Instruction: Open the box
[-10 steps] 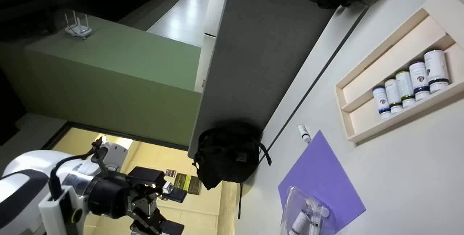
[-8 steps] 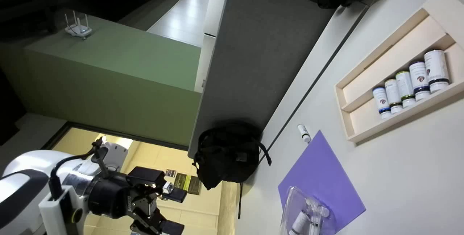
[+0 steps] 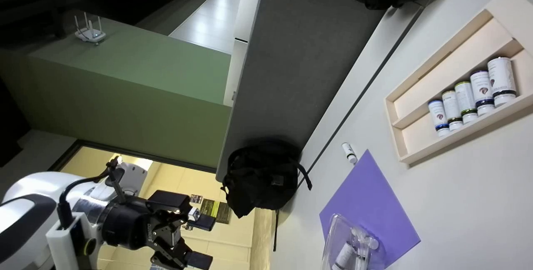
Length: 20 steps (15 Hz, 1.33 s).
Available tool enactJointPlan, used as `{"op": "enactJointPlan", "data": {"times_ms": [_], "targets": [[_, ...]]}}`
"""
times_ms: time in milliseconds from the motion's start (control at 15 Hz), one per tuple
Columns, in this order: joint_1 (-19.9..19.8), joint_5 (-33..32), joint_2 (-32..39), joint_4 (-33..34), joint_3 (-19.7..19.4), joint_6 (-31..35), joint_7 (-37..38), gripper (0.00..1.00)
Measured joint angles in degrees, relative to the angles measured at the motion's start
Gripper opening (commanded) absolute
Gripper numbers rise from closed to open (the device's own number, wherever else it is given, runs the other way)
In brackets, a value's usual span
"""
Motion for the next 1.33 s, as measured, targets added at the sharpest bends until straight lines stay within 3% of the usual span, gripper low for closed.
{"op": "enactJointPlan", "data": {"times_ms": [467,867,1067,1333], "targets": [[-5.6,3.9,5.1,-11.1,-10.2,25.2,-0.3,1.0],[-4.6,19.1,19.8,-12.3,-13.6,45.3,-5.3,1.0],[-3.0,26.5,26.2,-9.4,-13.2,47.4,-9.4,1.0],[-2.5,27.5,28.8,-7.4,-13.1,47.4,-9.9,1.0]]}}
